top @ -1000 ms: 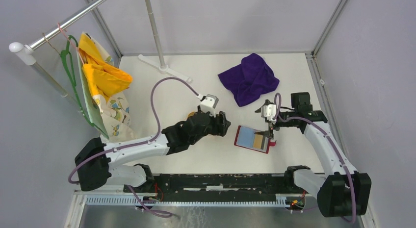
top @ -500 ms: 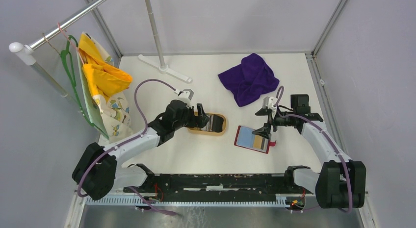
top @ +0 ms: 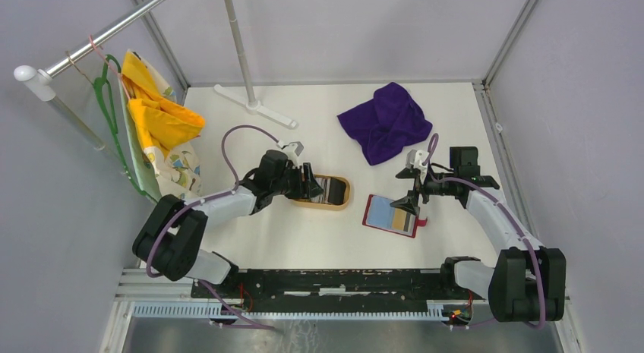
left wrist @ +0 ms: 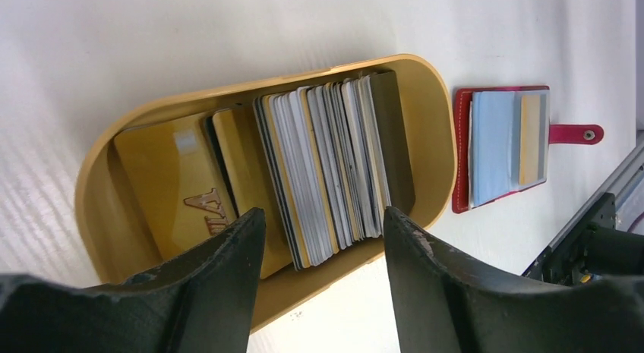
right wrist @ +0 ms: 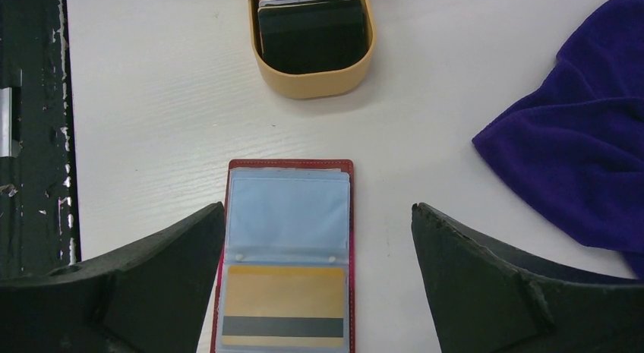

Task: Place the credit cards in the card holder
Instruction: Pick up the credit card from the storage box.

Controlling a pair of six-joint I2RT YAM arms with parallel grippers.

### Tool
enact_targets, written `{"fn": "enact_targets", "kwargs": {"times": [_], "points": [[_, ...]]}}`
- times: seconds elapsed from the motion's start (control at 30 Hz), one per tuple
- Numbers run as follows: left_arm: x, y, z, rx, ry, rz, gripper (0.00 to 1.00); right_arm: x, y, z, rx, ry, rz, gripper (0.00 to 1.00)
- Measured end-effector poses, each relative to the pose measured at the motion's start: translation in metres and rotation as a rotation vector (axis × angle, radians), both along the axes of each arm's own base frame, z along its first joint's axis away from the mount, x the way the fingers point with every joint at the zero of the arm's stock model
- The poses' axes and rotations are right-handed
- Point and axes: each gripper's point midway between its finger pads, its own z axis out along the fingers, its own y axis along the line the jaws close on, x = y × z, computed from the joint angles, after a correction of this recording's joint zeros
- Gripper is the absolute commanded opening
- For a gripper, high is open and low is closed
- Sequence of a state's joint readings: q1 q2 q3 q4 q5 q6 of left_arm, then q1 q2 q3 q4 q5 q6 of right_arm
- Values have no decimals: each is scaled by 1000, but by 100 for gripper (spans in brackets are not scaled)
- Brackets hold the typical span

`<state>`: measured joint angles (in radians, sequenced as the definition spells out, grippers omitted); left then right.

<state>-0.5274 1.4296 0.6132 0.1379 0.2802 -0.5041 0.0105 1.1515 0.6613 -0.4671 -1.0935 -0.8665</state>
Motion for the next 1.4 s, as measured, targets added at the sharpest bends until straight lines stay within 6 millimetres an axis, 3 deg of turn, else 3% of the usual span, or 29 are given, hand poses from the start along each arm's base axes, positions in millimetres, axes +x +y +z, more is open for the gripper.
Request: {"fn": "enact_targets", "kwargs": {"times": [0.4, 0.83, 1.0, 1.27, 1.4], "points": [[-1, -10, -10, -26, 56, -40, 63, -1, 0, -2, -2, 5, -3, 98], [-4, -24, 4, -130, 97, -71, 51, -1, 0, -2, -2, 5, -3, 98], [-5, -34, 10, -191, 111, -91, 53, -1, 0, -2, -2, 5, -3, 98], [-7, -39, -14, -200, 182, -96, 59, -1, 0, -1, -2, 2, -3, 98], [-7, -41, -14, -211, 183, -105, 58, -1, 0, -2, -2, 2, -2, 98]]}}
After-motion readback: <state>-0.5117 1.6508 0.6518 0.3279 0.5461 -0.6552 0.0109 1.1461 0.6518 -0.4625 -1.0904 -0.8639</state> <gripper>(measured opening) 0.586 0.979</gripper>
